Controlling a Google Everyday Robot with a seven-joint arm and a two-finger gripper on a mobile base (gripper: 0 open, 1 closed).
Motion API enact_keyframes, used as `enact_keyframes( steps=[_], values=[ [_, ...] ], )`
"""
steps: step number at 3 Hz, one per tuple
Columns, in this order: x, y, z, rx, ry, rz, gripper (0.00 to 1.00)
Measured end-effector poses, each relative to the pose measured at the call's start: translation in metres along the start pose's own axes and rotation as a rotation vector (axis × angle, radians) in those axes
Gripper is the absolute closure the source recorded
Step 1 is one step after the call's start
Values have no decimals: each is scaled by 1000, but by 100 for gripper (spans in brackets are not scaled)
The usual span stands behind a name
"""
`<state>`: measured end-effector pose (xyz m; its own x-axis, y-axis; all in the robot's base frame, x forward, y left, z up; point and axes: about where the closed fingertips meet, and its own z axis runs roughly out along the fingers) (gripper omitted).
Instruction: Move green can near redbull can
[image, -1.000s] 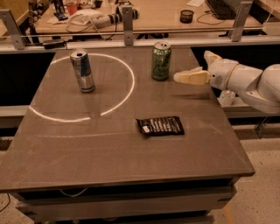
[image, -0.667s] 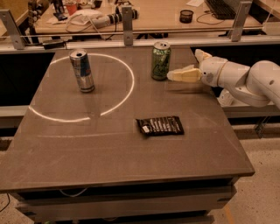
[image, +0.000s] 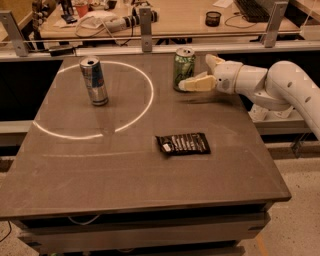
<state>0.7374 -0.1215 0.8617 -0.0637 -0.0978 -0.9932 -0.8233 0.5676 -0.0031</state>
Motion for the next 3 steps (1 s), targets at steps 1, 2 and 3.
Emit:
enact_keyframes(
  steps=[1,2,3],
  values=[
    [-2,17,9,-66,10,15,0],
    [-5,35,13,-132,4,25,0],
    [-10,47,16,-179,-11,10,16]
  ],
)
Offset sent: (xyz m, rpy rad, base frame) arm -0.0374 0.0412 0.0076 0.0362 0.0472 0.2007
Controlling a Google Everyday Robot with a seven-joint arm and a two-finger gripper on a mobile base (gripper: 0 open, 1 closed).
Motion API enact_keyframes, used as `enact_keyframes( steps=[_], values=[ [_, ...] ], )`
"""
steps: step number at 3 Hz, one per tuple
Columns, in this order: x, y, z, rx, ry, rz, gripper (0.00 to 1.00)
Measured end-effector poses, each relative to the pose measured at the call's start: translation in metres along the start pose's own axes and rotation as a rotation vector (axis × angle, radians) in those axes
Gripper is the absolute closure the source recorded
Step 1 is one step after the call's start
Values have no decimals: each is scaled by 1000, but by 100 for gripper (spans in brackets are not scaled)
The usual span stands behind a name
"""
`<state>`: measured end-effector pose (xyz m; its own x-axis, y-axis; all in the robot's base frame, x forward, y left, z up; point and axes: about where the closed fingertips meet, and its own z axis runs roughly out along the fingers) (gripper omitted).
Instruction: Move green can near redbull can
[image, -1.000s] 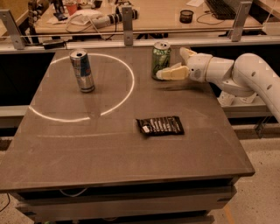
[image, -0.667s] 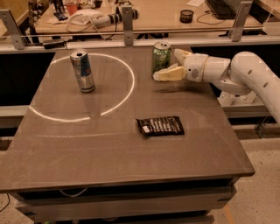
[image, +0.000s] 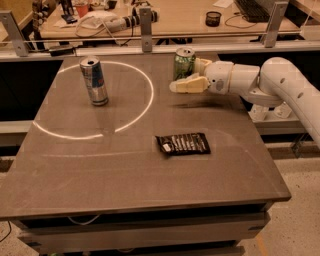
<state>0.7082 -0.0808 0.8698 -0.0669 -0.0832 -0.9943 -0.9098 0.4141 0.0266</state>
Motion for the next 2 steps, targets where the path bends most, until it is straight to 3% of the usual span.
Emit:
enact_keyframes(
  steps=[2],
  values=[
    [-3,11,2,-46,-8,-27,63]
  ],
)
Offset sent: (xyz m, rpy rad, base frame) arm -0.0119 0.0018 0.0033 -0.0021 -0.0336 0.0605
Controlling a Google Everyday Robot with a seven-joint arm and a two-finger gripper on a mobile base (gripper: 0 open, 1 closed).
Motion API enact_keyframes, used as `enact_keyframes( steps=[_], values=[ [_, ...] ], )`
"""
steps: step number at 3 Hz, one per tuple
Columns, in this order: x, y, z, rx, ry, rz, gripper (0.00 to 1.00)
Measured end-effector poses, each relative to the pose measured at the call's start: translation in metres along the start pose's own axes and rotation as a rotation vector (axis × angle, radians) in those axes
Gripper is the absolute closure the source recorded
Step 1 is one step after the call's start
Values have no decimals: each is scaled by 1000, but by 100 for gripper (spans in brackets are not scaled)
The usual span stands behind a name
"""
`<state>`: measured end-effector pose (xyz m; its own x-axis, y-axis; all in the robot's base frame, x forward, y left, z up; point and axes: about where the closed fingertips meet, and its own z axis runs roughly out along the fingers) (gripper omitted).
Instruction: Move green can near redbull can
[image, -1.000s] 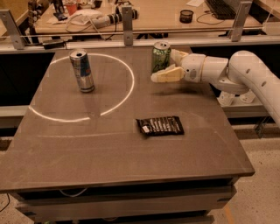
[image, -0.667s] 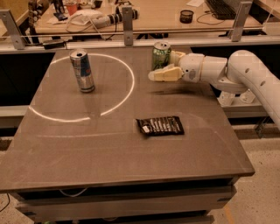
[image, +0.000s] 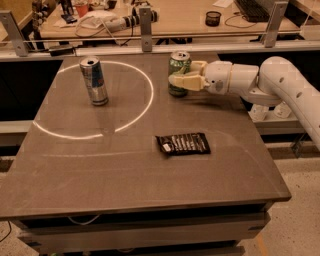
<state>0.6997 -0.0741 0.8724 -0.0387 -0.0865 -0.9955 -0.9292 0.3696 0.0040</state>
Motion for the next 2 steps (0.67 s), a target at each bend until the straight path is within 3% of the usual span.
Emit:
enact_keyframes(
  steps=[1,2],
  values=[
    [-4,6,7,-20,-14,6,87],
    [-14,17,23,-59,-28,11,100]
  ],
)
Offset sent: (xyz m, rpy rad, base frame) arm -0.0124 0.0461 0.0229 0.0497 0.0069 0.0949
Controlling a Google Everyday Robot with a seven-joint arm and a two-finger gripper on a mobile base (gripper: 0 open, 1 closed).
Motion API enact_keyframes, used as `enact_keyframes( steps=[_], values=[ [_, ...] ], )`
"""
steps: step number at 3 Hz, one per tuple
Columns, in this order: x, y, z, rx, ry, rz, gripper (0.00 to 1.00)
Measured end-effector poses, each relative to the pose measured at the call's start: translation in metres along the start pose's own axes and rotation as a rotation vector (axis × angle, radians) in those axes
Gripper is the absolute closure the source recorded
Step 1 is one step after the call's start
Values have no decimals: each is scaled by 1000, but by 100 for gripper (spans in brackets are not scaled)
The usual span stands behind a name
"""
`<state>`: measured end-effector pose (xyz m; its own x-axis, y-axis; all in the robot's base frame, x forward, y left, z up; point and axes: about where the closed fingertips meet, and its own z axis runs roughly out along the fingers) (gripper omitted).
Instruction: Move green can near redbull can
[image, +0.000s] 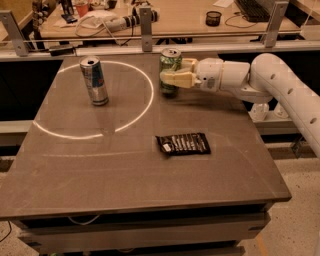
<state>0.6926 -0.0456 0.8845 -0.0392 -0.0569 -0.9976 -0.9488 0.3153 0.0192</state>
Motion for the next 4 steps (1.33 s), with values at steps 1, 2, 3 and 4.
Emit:
enact_keyframes(
  steps=[1,2,3,4],
  values=[
    [-1,17,25,-70,10,12,100],
    [0,36,49,-151,20,32,100],
    [1,51,70,-207,27,52,100],
    [0,57,85,-228,32,48,100]
  ],
)
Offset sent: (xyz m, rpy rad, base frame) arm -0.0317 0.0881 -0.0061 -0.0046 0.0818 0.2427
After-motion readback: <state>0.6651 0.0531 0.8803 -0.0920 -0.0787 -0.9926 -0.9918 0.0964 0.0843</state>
